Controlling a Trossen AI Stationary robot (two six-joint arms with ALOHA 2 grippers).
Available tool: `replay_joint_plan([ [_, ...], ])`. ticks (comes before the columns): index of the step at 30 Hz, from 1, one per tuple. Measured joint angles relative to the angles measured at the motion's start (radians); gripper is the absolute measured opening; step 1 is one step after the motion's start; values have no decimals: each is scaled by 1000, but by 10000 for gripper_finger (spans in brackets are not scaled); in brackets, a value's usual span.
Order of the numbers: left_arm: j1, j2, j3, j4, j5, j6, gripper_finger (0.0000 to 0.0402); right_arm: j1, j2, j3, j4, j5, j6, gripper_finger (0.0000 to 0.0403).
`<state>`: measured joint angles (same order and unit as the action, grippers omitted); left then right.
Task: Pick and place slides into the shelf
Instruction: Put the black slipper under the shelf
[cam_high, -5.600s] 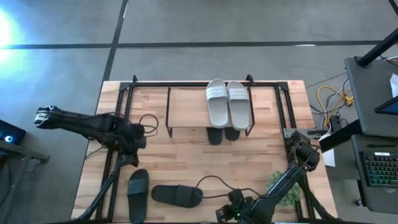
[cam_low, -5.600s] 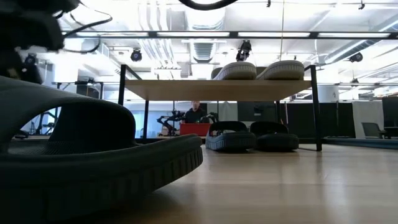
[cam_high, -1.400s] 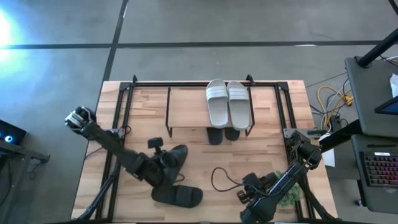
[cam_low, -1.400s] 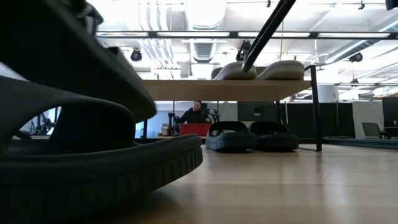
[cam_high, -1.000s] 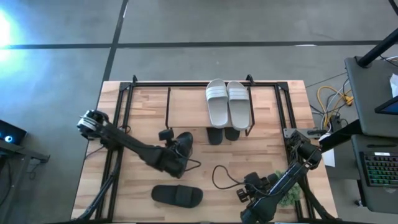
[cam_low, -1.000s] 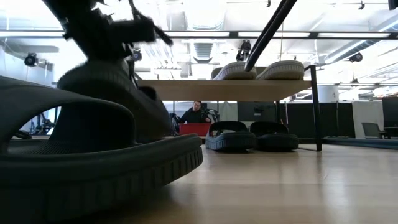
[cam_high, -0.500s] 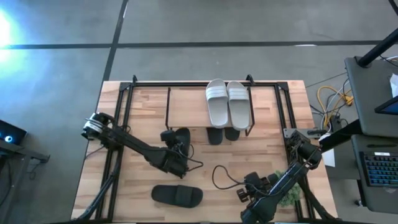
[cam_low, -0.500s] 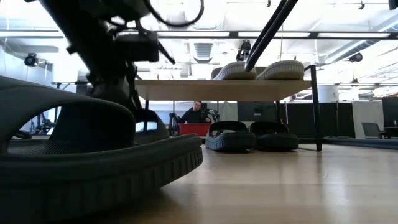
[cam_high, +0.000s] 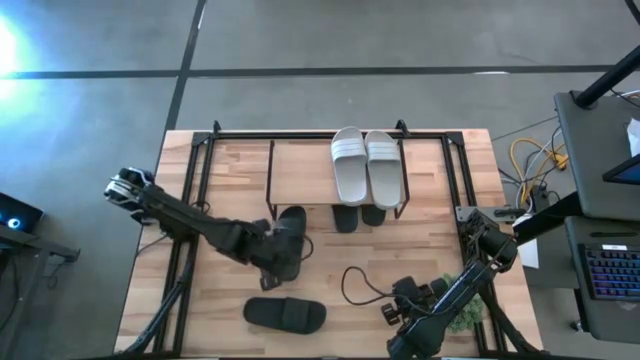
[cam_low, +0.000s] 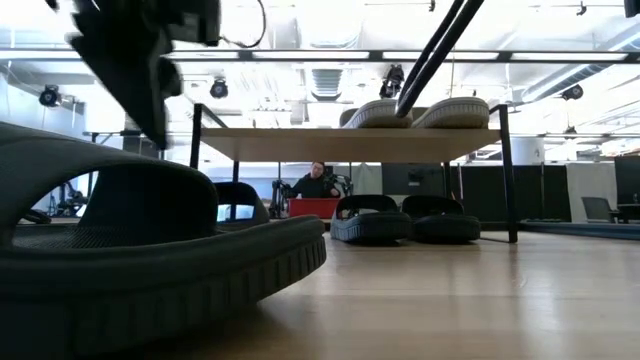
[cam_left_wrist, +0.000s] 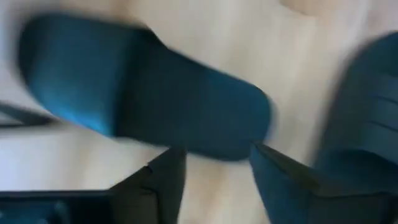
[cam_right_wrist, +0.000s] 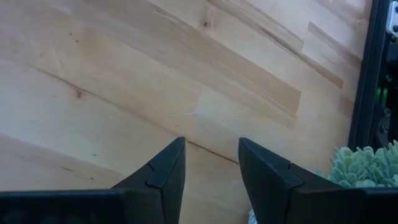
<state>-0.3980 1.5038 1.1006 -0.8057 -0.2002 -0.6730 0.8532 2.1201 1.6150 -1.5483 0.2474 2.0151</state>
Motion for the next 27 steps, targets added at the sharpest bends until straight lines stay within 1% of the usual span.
replay_joint_plan([
  [2, -15, -2, -11, 14, 80, -88, 127, 0, 0, 0, -2, 0, 0, 139],
  [3, -26, -1, -12, 15, 97, -132, 105, 0, 0, 0, -2, 0, 1, 138],
  [6, -56, 2, -12, 47, 106, -307, 35, 0, 0, 0, -2, 0, 1, 135],
  [8, -72, 5, -16, 94, 118, -426, 10, 0, 0, -2, -4, 0, 1, 133],
  [11, -81, 13, -27, 185, 139, -577, 17, 0, 0, -2, -7, 0, 1, 132],
  [14, -86, 16, -31, 200, 144, -683, 27, 0, 0, -2, -15, -9, 11, 134],
  [19, -91, 14, -69, 255, 157, -852, 30, 1, -5, -1, -11, -76, 84, 128],
  [21, -102, 20, -97, 316, 168, -898, 30, 8, -18, -1, -4, -98, 142, 121],
  [23, -119, 38, -127, 379, 172, -939, 30, 26, -41, -1, -3, -77, 214, 111],
  [24, -128, 46, -141, 408, 158, -966, 30, 40, -54, -4, -4, -58, 246, 105],
  [27, -151, 61, -165, 442, 115, -1112, 30, 86, -96, -25, -6, -24, 284, 83],
])
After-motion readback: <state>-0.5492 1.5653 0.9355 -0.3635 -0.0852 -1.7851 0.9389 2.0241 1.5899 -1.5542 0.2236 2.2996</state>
